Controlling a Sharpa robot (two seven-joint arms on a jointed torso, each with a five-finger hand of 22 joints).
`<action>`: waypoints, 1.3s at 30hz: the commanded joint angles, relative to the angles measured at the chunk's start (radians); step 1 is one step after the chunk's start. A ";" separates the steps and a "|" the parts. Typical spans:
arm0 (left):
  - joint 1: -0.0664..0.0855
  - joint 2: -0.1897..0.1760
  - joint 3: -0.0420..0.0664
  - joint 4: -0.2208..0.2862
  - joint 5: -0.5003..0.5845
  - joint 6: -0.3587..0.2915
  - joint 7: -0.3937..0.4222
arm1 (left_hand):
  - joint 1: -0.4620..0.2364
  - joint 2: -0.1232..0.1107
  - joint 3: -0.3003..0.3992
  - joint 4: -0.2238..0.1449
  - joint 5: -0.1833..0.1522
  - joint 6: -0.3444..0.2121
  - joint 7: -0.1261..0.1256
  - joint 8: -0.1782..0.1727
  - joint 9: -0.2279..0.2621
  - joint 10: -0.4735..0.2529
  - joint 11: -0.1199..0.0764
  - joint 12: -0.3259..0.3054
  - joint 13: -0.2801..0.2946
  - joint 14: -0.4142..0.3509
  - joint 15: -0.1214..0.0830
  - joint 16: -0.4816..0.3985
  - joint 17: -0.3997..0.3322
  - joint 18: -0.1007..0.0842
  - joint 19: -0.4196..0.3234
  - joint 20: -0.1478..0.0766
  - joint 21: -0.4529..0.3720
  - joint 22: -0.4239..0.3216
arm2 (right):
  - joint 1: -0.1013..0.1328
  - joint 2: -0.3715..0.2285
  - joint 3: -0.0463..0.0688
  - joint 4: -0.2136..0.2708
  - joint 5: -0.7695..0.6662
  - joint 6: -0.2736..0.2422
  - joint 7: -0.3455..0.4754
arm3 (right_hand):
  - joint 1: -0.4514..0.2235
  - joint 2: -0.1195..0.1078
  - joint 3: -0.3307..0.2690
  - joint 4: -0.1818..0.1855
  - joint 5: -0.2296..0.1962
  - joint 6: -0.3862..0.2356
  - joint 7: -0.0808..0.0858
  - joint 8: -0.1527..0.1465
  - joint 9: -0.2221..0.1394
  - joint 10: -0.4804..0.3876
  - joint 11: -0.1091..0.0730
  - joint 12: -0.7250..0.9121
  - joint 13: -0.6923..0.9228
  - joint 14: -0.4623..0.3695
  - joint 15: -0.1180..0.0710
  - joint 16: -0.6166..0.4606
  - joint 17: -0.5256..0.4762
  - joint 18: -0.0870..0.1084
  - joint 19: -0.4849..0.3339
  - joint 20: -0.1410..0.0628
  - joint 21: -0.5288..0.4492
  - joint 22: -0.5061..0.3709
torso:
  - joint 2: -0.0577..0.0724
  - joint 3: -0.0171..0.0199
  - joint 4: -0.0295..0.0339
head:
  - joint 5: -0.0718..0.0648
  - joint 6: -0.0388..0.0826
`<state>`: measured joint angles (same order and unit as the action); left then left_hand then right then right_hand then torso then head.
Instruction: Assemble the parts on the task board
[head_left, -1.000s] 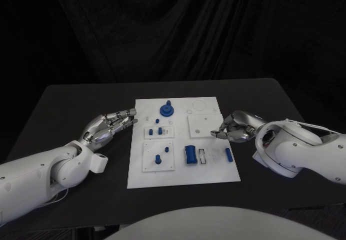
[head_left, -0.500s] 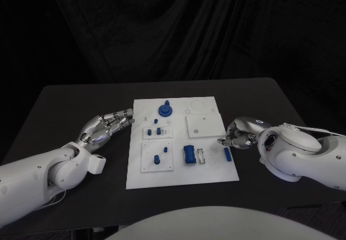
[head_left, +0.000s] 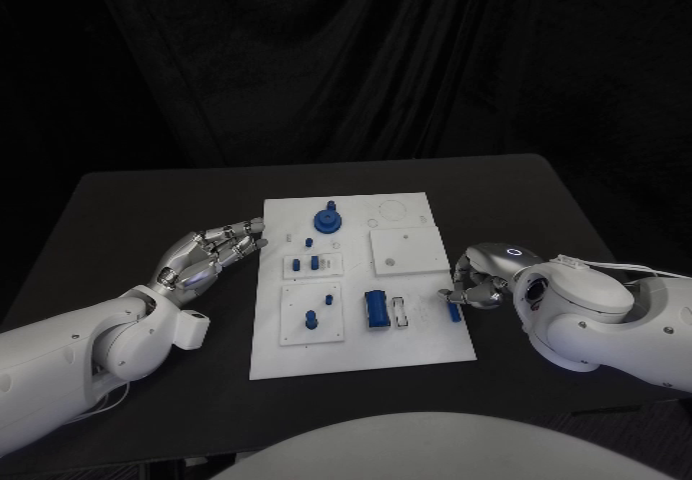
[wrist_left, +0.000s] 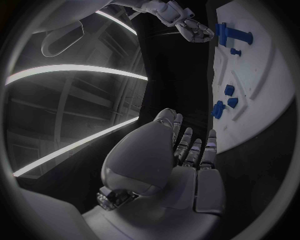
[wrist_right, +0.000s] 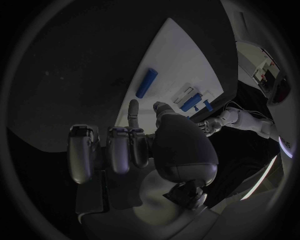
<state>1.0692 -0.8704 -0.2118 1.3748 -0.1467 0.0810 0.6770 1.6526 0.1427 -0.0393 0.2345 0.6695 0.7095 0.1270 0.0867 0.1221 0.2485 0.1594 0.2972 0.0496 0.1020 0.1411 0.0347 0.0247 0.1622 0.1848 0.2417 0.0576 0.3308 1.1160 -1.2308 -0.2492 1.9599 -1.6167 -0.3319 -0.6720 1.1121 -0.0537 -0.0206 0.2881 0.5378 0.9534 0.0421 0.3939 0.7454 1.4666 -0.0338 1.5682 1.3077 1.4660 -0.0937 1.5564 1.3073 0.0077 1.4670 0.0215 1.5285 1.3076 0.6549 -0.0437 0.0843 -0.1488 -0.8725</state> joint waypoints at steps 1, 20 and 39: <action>-0.001 -0.001 0.001 0.003 0.005 0.012 0.035 | 0.011 0.001 0.005 -0.001 0.005 0.001 0.003 -0.005 -0.001 -0.005 -0.002 -0.003 0.000 -0.001 0.003 0.001 0.000 0.003 0.005 -0.002 0.005 0.001 | -0.006 0.002 0.000 -0.001 -0.038 0.043 -0.086 | 0.007 -0.001 -0.008 0.000 0.004 0.002 0.002 -0.006 -0.001 0.104 0.008 0.003 0.263 0.098 0.006 0.000 0.232 0.005 0.081 0.002 -0.002 0.246 | 0.001 0.0007 -0.0030 | 0.002 0.000; -0.002 0.001 0.001 0.003 0.005 0.022 0.024 | 0.014 -0.001 0.009 -0.001 0.006 0.002 0.005 -0.005 -0.001 0.002 0.003 0.004 0.002 0.005 0.007 0.005 0.001 0.005 0.014 0.004 0.010 0.008 | -0.017 0.019 0.000 -0.014 -0.030 0.086 -0.092 | 0.035 -0.002 -0.006 -0.003 0.058 0.010 0.012 -0.072 -0.051 0.104 0.017 0.003 0.263 0.096 0.013 -0.005 0.222 0.007 0.078 0.008 -0.008 0.244 | 0.001 0.0002 -0.0013 | 0.005 0.000; -0.003 0.008 0.001 -0.002 0.005 0.032 0.015 | 0.017 -0.002 0.013 -0.002 0.007 0.002 0.006 -0.005 -0.002 0.002 0.005 0.004 0.001 0.007 0.010 0.007 0.002 0.007 0.023 0.009 0.014 0.016 | -0.023 0.065 0.000 -0.028 0.006 0.093 -0.068 | 0.181 0.009 0.057 -0.068 0.140 0.052 0.003 -0.113 -0.085 0.104 0.009 0.003 0.263 0.096 0.006 -0.005 0.221 0.006 0.079 0.003 -0.007 0.244 | -0.001 0.0003 -0.0004 | 0.003 0.000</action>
<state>1.0675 -0.8647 -0.2115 1.3711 -0.1468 0.0967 0.6773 1.6603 0.1428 -0.0310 0.2316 0.6694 0.7095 0.1270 0.0867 0.1222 0.2485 0.1594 0.2972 0.0497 0.1059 0.1449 0.0347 0.0249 0.1621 0.2027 0.2522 0.0655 0.3463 1.0986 -1.1682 -0.2469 1.9362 -1.6293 -0.2581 -0.6807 1.2790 -0.0512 0.0325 0.2294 0.6737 1.0010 0.0459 0.2855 0.6644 1.4666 -0.0265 1.5682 1.3075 1.4652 -0.0872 1.5564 1.3078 0.0077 1.4670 0.0215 1.5244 1.3073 0.6546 -0.0431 0.0842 -0.1463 -0.8725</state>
